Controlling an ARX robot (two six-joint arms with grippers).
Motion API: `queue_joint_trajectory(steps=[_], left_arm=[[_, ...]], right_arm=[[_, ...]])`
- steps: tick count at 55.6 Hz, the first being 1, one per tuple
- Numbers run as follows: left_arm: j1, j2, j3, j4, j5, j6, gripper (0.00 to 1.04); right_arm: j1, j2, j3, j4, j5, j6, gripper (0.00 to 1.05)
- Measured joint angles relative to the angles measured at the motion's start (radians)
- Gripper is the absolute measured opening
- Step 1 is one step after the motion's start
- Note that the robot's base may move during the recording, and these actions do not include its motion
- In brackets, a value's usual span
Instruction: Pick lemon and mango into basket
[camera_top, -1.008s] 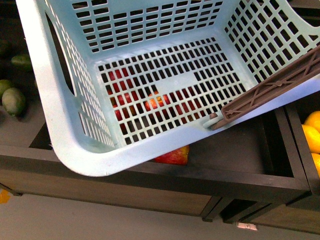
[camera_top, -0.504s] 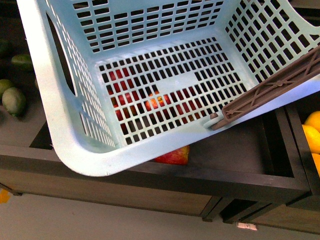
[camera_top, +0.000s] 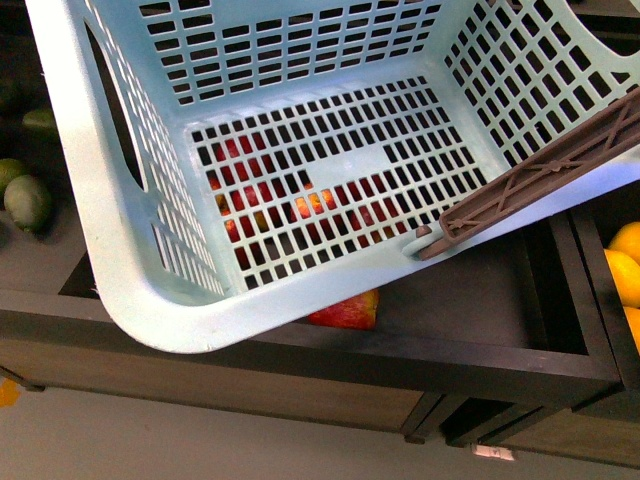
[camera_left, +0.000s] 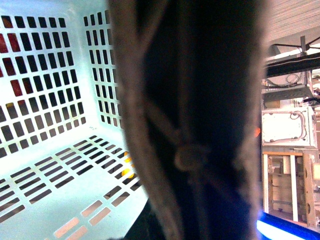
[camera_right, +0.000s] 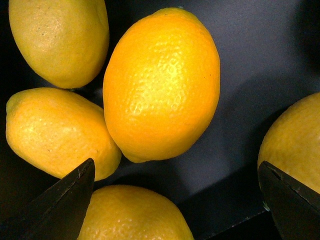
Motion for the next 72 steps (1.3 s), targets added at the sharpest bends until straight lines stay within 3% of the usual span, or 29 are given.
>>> queue_joint_trajectory(steps=[72], left_arm=[[0.0, 0.0, 0.0, 0.0, 0.0, 0.0, 0.05]], right_arm=[[-0.01, 0.221, 0.288, -0.045, 0.0, 0.053, 0.96]])
